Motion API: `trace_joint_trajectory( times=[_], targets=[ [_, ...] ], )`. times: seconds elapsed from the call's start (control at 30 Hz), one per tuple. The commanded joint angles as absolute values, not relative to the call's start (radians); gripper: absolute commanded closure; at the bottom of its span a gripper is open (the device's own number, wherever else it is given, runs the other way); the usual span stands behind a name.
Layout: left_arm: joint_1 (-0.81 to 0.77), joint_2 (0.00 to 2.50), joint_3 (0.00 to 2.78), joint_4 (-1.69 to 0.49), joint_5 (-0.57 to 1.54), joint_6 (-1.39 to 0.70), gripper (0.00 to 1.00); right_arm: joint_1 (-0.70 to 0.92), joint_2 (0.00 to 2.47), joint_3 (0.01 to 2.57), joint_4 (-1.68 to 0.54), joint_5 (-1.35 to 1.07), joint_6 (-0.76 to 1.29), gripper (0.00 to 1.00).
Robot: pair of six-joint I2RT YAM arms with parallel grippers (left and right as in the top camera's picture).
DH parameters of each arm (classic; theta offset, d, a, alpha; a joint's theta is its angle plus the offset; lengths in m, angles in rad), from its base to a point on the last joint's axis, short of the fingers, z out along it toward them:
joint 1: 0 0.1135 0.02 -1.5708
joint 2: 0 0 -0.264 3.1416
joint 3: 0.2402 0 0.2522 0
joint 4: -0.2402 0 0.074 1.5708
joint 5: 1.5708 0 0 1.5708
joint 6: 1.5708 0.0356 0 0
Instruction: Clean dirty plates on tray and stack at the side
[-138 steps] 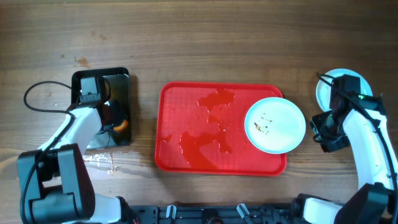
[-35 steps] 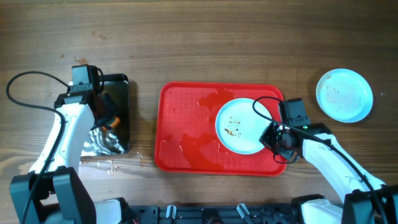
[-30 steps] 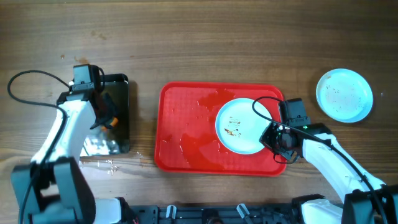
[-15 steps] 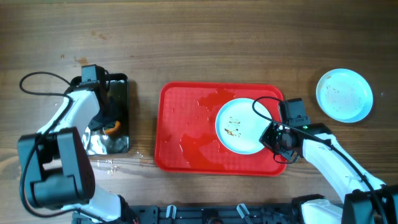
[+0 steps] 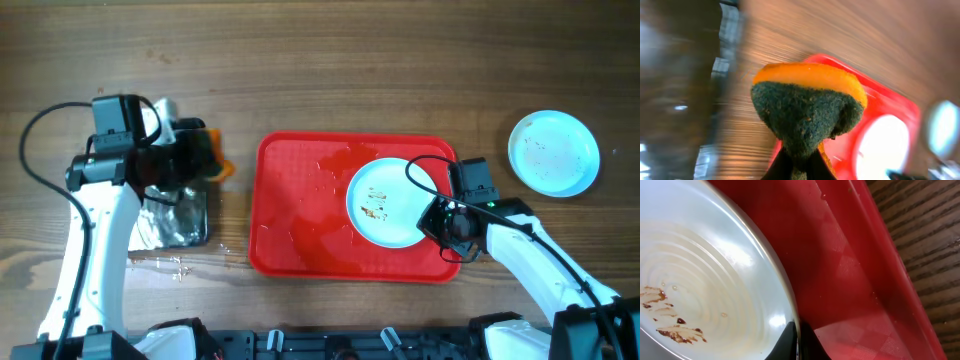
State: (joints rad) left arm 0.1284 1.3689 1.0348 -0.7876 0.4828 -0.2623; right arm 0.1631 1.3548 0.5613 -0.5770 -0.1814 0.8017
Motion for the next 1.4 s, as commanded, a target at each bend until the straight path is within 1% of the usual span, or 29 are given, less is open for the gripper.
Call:
trace_joint_trajectory(
  times=[0.0,0.17,0.23,0.4,0.73,0.9,1.0,1.07,1.23,1.37],
  targets=[
    [0.047,1.430,1.047,-0.763,0.756,-0.165,0.96,0.167,1.369,0.545,-0.580,-0.186,0.776,0.96],
    [-0.198,1.564,1.048,-0.638,0.777,-0.167,0.96,0.167,1.369,0.545,-0.569,-0.231,0.762,0.96],
    [-0.300,1.648,1.048,-0.537,0.777,-0.216,0.96,0.166,1.369,0.545,-0.569,-0.241,0.762,0.96],
    [-0.469,1.795,1.048,-0.319,0.781,-0.319,0.96,0.166,1.369,0.545,-0.569,-0.246,0.762,0.96],
    [-0.710,1.886,1.048,-0.095,0.754,-0.411,0.96,0.166,1.369,0.545,-0.568,-0.246,0.762,0.96],
    [-0.752,2.001,1.048,0.006,0.748,-0.495,0.96,0.166,1.369,0.545,-0.571,-0.246,0.762,0.96],
    [-0.735,2.049,1.048,0.004,0.726,-0.506,0.96,0.166,1.369,0.545,-0.573,-0.246,0.762,0.96],
    [-0.715,2.061,1.048,-0.030,0.665,-0.506,0.96,0.166,1.369,0.545,-0.573,-0.246,0.762,0.96],
    [-0.647,2.057,1.064,-0.271,0.337,-0.500,0.96,0.166,1.369,0.545,-0.577,-0.246,0.762,0.96],
    [-0.632,2.057,1.111,-0.442,0.094,-0.467,0.96,0.166,1.369,0.545,-0.579,-0.245,0.762,0.96]
  ],
)
